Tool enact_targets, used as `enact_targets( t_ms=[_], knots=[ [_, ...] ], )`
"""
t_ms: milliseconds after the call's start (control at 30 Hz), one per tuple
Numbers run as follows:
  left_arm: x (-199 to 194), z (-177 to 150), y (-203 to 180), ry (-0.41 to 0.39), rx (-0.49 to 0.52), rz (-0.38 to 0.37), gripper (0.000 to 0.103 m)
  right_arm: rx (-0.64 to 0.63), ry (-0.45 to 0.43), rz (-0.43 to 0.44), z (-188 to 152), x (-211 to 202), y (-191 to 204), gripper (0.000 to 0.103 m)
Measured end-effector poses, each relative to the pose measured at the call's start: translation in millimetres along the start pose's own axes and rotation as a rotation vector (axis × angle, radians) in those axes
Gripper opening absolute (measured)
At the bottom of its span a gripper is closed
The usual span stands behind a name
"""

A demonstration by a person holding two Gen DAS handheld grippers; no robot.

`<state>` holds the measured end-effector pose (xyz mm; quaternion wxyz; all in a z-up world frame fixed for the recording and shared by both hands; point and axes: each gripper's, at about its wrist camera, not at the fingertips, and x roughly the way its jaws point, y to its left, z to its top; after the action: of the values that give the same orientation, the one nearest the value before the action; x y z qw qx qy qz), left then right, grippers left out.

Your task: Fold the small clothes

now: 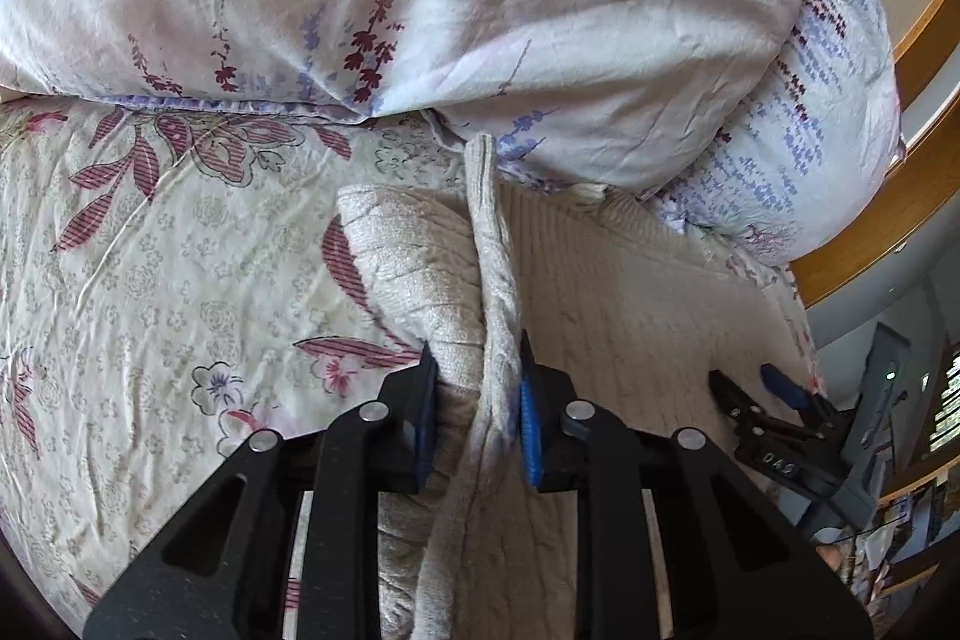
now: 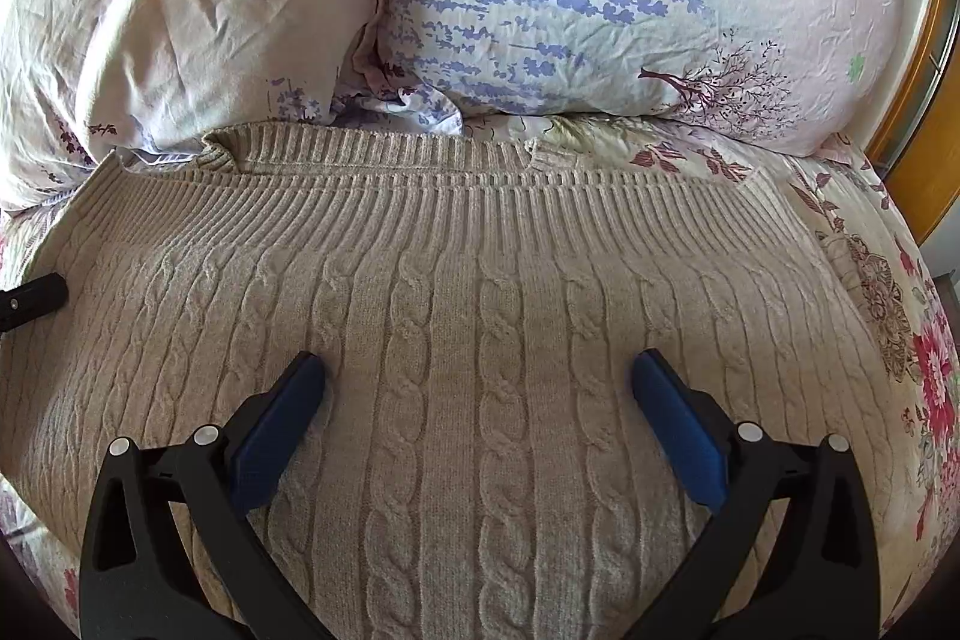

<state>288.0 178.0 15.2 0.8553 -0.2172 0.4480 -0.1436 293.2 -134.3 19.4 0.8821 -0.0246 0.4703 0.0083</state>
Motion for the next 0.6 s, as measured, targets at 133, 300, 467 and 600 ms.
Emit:
enact_targets(
  t_ms=[133,300,467,600],
  knots=[
    [-19.7,4.7,-27.5,-0.052,-0.002,-0.130,0.020,-0.008,-0.004,-0.005,0.8,0.7,-0.4,0.102],
    [-23.1,7.3,-74.0,-0.066,-0.016,-0.294,0.019,-0.015,-0.006,-0.007,1.7,0.9,-1.1,0.102],
    [-3.1,7.9,-96.7,-0.052,-0.150,-0.378,0.019,-0.021,-0.006,-0.003,2.1,2.4,-3.3,0.102],
    [17.1,7.6,-120.9,-0.038,-0.183,-0.402,0.019,-0.047,-0.008,-0.006,2.8,-0.3,0.8,0.102]
  ],
)
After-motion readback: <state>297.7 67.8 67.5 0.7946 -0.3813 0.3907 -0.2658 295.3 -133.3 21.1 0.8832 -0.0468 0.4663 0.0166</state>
